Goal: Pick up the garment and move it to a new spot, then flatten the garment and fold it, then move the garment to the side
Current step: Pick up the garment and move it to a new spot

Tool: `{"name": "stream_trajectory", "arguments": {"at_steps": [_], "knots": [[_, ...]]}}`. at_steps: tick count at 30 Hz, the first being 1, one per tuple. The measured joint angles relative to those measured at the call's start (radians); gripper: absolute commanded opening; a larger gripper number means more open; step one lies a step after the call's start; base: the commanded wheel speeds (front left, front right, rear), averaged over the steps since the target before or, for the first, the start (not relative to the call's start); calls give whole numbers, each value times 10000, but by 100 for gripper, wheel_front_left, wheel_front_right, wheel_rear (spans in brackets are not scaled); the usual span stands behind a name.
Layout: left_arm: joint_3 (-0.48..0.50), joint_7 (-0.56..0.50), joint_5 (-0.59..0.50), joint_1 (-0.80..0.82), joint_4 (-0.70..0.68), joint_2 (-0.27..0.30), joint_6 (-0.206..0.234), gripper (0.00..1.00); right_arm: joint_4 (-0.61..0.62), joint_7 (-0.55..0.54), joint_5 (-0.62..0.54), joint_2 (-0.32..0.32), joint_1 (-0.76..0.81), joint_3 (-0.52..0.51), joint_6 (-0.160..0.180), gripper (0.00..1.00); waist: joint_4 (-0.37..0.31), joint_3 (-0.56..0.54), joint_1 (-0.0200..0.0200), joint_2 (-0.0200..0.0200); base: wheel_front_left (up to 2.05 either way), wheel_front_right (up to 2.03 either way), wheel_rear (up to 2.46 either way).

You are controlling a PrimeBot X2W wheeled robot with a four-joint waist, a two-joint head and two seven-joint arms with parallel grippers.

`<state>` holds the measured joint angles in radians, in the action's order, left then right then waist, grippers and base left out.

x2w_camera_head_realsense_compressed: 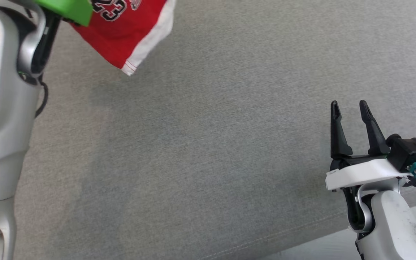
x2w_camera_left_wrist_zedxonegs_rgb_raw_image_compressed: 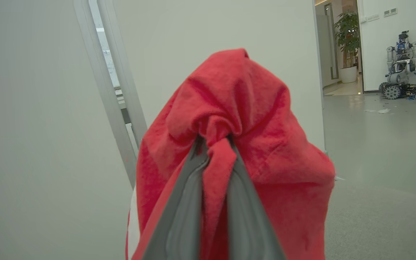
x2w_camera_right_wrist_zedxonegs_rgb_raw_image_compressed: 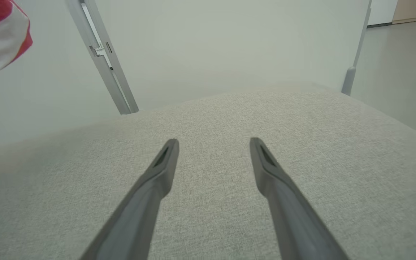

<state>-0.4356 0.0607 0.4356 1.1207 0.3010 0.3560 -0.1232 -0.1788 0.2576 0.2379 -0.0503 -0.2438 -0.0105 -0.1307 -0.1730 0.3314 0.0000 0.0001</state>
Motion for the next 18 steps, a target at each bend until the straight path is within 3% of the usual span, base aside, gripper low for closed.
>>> {"name": "stream_trajectory", "arguments": {"at_steps": [8,18], "knots": [[-909,33,134,-778,696,-1124,4,0,-6,40,353,0,-20,40,0,100,-920,-95,0,0,0,0,0],[-1948,1066,570,-2957,3187,-2382,0,0,19,42,543,8,-14,146,0,100,-1148,-28,0,0,0,0,0]]}}
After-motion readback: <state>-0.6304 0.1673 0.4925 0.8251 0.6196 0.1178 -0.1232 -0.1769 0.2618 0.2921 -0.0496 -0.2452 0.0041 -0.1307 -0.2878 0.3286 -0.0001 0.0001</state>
